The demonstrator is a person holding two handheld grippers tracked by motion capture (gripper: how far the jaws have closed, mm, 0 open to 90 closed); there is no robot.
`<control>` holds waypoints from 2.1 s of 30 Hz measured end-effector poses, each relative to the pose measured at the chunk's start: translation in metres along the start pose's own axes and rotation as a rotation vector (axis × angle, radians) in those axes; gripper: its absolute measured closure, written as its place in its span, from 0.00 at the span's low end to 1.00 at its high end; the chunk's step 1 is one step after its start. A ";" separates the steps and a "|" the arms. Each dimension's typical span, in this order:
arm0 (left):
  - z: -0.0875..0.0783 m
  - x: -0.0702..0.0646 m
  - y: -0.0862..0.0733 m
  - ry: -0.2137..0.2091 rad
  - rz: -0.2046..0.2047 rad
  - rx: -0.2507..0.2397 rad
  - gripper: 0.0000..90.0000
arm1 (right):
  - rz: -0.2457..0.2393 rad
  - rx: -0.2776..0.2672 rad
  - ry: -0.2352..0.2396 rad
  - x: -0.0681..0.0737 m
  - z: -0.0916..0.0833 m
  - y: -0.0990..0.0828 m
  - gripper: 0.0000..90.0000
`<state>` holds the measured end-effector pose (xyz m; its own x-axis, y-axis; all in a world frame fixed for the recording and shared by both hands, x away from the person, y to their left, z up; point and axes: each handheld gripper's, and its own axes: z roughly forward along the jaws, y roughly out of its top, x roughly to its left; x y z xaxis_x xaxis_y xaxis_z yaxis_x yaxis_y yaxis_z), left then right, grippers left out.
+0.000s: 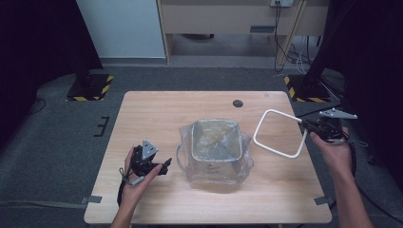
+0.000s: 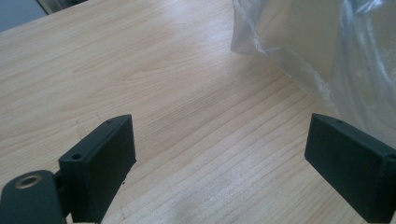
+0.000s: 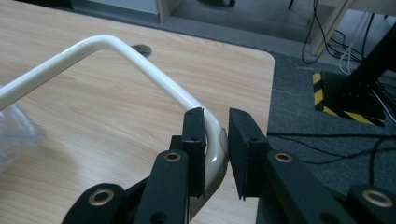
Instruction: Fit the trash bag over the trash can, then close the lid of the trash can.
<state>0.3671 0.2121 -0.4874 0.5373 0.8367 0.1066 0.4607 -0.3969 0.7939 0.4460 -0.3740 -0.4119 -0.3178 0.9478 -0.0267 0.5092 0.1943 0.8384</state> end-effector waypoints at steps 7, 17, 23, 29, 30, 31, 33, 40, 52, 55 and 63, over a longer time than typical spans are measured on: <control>0.000 0.001 -0.001 0.000 -0.005 -0.002 0.09 | -0.011 -0.018 0.019 0.003 -0.007 0.012 0.86; -0.001 0.002 0.000 0.000 -0.010 -0.006 0.08 | -0.036 -0.032 0.058 0.011 -0.014 0.024 0.86; -0.002 0.002 0.001 0.003 -0.009 -0.012 0.08 | -0.042 -0.039 0.071 0.015 -0.017 0.031 0.86; -0.003 0.002 0.002 0.004 -0.006 -0.015 0.08 | -0.040 -0.053 0.090 0.020 -0.020 0.036 0.86; -0.003 0.002 0.002 0.006 -0.004 -0.015 0.08 | -0.041 -0.055 0.093 0.021 -0.020 0.037 0.86; -0.003 0.001 0.002 0.007 -0.003 -0.015 0.08 | -0.038 -0.059 0.097 0.022 -0.021 0.038 0.86; -0.002 0.001 0.002 0.006 -0.002 -0.013 0.08 | -0.041 -0.065 0.104 0.023 -0.021 0.040 0.86; -0.004 -0.001 0.004 0.004 0.004 -0.015 0.08 | -0.044 -0.078 0.132 0.031 -0.024 0.046 0.86; -0.013 -0.003 0.012 -0.004 -0.008 -0.059 0.08 | -0.051 -0.092 0.201 0.062 -0.013 0.062 0.86; -0.016 -0.005 0.015 -0.006 -0.009 -0.075 0.08 | -0.065 -0.089 0.214 0.070 -0.009 0.065 0.86; -0.026 -0.013 0.028 -0.035 -0.019 -0.130 0.07 | -0.092 -0.076 0.270 0.099 0.003 0.074 0.86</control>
<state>0.3548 0.2001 -0.4514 0.5549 0.8288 0.0716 0.3770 -0.3272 0.8665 0.4549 -0.2654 -0.3537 -0.5667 0.8233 0.0328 0.4103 0.2474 0.8777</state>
